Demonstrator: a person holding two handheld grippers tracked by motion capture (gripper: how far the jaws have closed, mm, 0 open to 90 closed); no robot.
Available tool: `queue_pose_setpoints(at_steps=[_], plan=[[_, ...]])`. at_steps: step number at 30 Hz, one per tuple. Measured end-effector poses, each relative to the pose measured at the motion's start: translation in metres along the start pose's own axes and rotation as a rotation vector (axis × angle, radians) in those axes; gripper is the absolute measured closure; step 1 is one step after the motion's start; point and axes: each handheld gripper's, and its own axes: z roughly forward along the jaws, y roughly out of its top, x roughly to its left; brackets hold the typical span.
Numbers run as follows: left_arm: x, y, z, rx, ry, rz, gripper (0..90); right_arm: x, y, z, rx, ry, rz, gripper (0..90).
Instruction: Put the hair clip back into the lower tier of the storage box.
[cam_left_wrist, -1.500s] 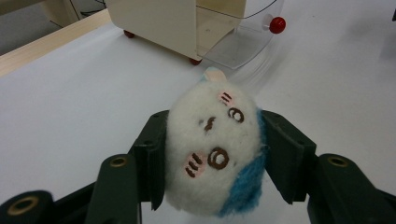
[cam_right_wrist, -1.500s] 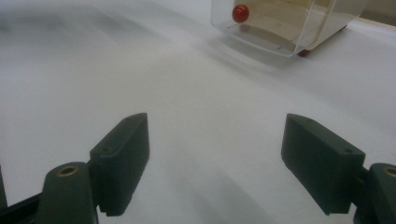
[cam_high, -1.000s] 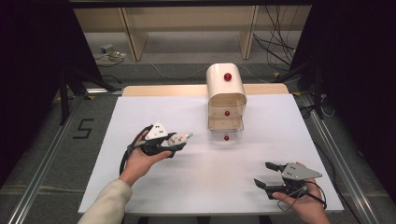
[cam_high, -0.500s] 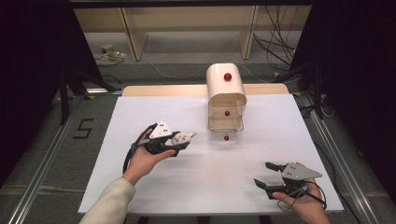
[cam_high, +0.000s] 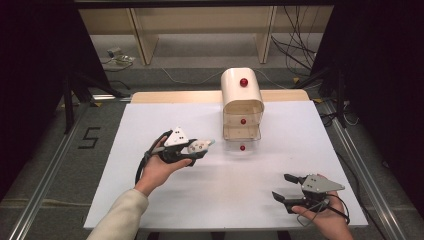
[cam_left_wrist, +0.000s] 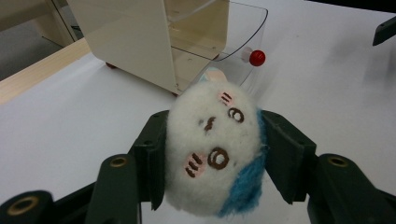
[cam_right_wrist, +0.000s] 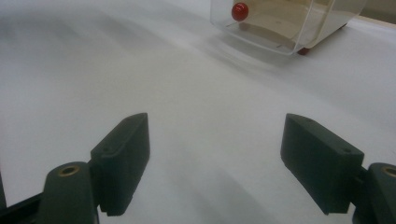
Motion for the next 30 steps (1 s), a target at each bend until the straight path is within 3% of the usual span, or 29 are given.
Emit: queue_pose_setpoints(at_steps=[30], plan=[[-0.014, 0.023, 0.018, -0.014, -0.034, 0.021, 46.5, 0.0, 0.0, -0.001, -0.004, -0.005, -0.002, 25.0]])
